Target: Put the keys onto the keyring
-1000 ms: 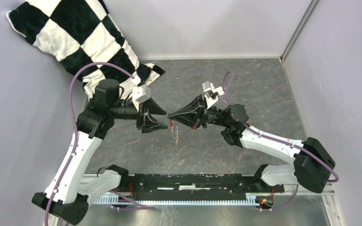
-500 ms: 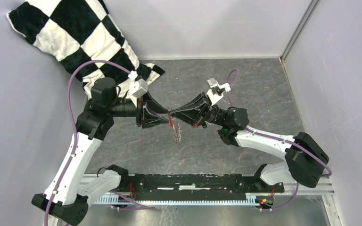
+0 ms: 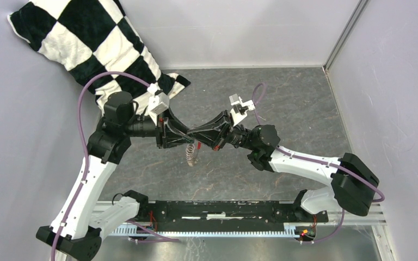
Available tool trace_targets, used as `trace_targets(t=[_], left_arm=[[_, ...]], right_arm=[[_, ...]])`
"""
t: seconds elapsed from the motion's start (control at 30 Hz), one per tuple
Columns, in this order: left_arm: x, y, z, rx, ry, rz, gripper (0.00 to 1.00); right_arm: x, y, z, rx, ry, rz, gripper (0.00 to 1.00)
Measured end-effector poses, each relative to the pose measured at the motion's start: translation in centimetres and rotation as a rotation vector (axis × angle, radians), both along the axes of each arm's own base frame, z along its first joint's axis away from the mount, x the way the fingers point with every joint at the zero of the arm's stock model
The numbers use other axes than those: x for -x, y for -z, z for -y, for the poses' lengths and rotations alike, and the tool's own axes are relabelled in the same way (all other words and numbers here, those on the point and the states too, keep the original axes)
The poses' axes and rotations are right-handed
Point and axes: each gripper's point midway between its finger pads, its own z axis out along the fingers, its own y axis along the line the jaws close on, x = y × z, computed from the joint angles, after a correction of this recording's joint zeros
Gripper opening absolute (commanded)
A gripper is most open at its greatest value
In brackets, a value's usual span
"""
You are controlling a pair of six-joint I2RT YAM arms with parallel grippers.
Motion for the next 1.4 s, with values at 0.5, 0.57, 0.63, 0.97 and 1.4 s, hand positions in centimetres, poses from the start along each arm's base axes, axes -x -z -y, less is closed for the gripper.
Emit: trace_targets(t=[0.5, 0.57, 0.63, 0.97, 1.4], left_arm=[[0.2, 0.9, -0.5, -0.03, 0.006, 0.008, 0.02], [0.1, 1.0, -0.7, -0.039, -0.008, 0.008, 0.02], [-0.1, 1.3, -0.7, -0.048, -0.007, 0.008, 0.02], [0.9, 2.2, -0.7, -0.075, 0.047, 0.021, 0.02], [0.6, 1.9, -1.3, -0.127, 0.044, 0.155, 0.02]], right_arm=[[-0.3, 0.2, -0.3, 0.034, 0.026, 0.015, 0.28], [-0.1, -0.2, -0.3, 0.027, 0.004, 0.009, 0.39], [0.7, -1.1, -0.2, 0.016, -0.031, 0.031, 0.52], [-2.6, -1.4, 2.7, 0.183, 0.113, 0.114, 0.61], [-4.2, -1.1, 3.8, 0.541, 0.218, 0.375, 0.58]])
